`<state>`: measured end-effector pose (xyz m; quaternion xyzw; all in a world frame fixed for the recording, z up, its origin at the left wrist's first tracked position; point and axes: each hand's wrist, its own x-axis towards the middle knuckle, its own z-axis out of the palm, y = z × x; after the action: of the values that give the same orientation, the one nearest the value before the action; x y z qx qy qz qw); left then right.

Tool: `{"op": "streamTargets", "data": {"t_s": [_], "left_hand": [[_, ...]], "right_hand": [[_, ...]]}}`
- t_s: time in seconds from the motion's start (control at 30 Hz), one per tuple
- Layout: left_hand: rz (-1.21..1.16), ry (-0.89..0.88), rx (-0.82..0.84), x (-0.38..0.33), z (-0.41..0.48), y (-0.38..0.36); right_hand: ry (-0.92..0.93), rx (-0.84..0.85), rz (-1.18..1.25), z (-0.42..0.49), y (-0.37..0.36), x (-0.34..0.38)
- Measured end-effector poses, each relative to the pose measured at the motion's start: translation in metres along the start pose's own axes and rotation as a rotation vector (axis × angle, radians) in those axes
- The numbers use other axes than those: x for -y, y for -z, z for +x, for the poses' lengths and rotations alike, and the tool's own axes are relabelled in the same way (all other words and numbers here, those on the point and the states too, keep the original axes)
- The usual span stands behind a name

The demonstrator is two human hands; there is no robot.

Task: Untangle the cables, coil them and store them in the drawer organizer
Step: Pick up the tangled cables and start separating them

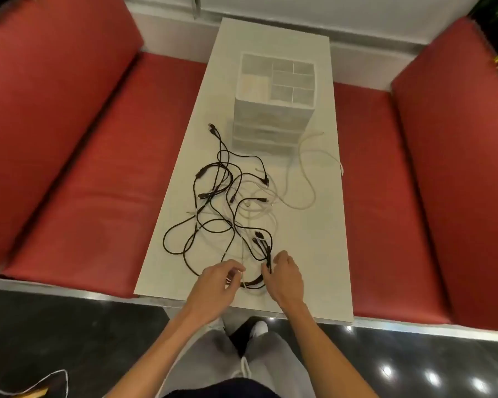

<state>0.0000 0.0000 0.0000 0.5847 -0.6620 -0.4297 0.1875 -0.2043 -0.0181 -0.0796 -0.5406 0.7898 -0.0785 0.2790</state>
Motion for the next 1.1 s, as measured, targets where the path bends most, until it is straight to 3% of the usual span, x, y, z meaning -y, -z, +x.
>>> {"op": "streamTargets", "data": {"t_s": [0.13, 0.27, 0.47, 0.57, 0.67, 0.93, 1.1], "left_hand": [[-0.025, 0.043, 0.028, -0.002, 0.000, 0.019], [-0.145, 0.097, -0.053, -0.011, -0.007, 0.034], [-0.296, 0.150, -0.136, -0.033, -0.024, 0.048], [-0.311, 0.152, -0.126, -0.041, -0.026, 0.050], [-0.322, 0.132, -0.104, -0.053, -0.023, 0.052], [-0.326, -0.032, -0.070, -0.105, 0.015, 0.049], [-0.087, -0.102, 0.108, -0.112, 0.049, 0.025]], "right_hand": [[-0.043, 0.044, -0.107, 0.003, 0.005, 0.007], [-0.096, 0.176, -0.078, 0.009, 0.017, -0.003], [-0.166, 0.141, 0.478, 0.001, 0.053, -0.020], [-0.204, 0.193, 0.853, -0.013, 0.085, -0.015], [-0.169, 0.239, 1.044, -0.023, 0.115, -0.010], [-0.046, 0.089, 1.016, -0.029, 0.150, 0.007], [0.053, 0.073, 1.000, -0.032, 0.163, 0.023]]}}
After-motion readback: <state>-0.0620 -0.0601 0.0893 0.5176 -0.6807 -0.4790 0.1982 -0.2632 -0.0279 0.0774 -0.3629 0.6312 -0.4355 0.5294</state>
